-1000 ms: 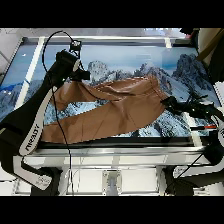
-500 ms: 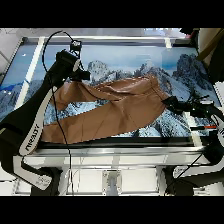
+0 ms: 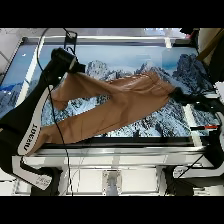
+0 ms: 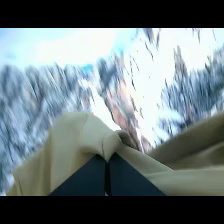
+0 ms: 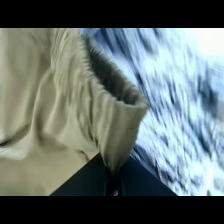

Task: Fold the clothes and pants, and hang the long-sleeved shirts on hangers.

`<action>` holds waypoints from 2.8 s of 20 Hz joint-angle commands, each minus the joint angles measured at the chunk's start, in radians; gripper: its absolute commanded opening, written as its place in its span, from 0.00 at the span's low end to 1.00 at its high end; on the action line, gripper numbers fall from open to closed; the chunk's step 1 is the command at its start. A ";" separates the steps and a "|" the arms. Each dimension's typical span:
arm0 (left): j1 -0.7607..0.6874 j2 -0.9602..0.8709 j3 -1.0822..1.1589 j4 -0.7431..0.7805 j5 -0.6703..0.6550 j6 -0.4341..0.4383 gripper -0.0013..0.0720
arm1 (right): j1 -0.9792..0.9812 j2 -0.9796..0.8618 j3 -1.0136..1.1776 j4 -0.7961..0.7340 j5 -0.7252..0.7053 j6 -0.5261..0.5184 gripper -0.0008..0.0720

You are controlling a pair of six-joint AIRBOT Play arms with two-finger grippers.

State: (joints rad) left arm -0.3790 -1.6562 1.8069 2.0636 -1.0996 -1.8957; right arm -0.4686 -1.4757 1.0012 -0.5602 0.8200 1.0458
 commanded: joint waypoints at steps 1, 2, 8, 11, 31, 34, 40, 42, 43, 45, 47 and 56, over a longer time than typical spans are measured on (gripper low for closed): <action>0.023 0.006 0.067 0.033 0.108 0.000 0.03 | -0.103 0.132 0.076 -0.053 0.053 0.002 0.07; 0.016 0.010 0.073 -0.022 0.105 0.000 0.03 | -0.156 0.189 0.088 -0.104 0.082 0.026 0.07; -0.111 -0.049 -0.008 -0.380 -0.021 0.153 0.03 | -0.488 0.422 0.031 -0.377 0.383 0.068 0.07; -0.156 -0.082 -0.093 -0.378 -0.072 0.145 0.03 | -0.573 0.435 -0.066 -0.426 0.458 0.063 0.07; 0.238 0.584 -0.972 -0.289 0.262 -0.897 0.03 | -0.465 0.490 0.147 -0.306 0.542 0.060 0.55; 0.274 0.564 -1.028 -0.471 0.468 -0.725 0.04 | -0.388 0.490 0.147 -0.308 0.524 0.060 0.55; 0.284 0.390 -1.025 -0.682 0.669 -0.721 0.69 | -0.255 0.490 0.147 -0.311 0.470 0.060 0.55; 0.284 0.332 -1.025 -0.777 0.716 -0.721 0.52 | -0.226 0.490 0.147 -0.320 0.466 0.060 0.55; 0.284 0.307 -1.025 -0.813 0.734 -0.721 0.48 | -0.214 0.490 0.147 -0.335 0.466 0.060 0.55; 0.284 0.264 -1.025 -0.844 0.765 -0.721 0.48 | -0.200 0.490 0.147 -0.357 0.467 0.061 0.55; 0.283 0.243 -1.025 -0.846 0.834 -0.722 0.48 | -0.200 0.490 0.147 -0.362 0.468 0.061 0.55; 0.266 0.199 -1.022 -0.887 0.946 -0.721 0.60 | -0.200 0.490 0.147 -0.362 0.469 0.061 0.55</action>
State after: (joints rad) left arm -0.1043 -1.4387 0.7837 1.1870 -0.1699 -2.6175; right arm -0.6693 -0.9863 1.1473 -0.9215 1.2888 1.1061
